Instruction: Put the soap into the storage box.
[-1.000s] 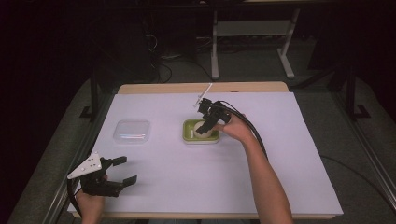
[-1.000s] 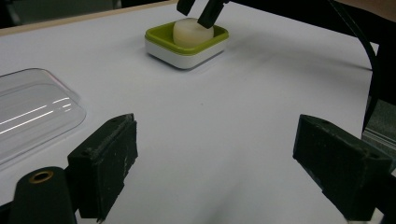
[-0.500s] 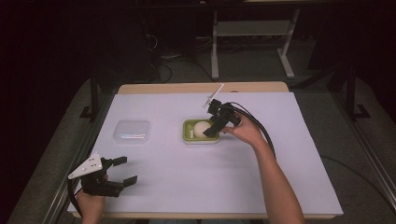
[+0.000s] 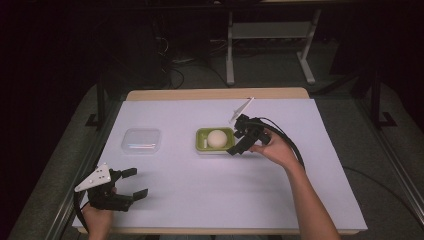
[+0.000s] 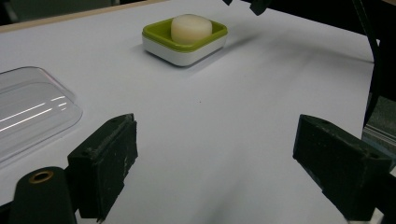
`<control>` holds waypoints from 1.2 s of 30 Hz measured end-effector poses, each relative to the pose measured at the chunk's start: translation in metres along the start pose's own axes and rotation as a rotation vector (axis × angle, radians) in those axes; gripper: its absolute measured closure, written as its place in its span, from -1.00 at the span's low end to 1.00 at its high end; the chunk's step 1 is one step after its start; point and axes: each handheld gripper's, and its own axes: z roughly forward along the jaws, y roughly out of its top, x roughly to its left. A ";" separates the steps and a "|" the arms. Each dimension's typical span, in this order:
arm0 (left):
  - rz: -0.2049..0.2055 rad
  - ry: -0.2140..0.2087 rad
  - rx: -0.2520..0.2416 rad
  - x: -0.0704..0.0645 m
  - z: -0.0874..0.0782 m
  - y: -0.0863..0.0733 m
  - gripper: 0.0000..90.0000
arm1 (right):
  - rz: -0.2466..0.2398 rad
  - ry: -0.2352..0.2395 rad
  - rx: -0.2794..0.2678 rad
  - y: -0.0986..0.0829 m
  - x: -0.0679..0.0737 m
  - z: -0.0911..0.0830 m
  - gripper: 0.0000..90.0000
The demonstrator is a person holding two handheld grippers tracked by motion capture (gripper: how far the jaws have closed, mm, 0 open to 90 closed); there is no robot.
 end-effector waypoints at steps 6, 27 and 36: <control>0.001 0.001 0.003 -0.001 0.000 0.000 -0.71 | 0.009 0.000 -0.012 -0.012 0.009 -0.006 -0.49; 0.000 0.001 0.007 -0.001 0.002 -0.001 -0.71 | 0.039 -0.013 -0.036 -0.070 0.034 -0.022 -0.49; 0.003 0.001 0.015 -0.004 0.003 -0.001 -0.71 | 0.089 -0.020 -0.049 -0.112 0.060 -0.026 -0.50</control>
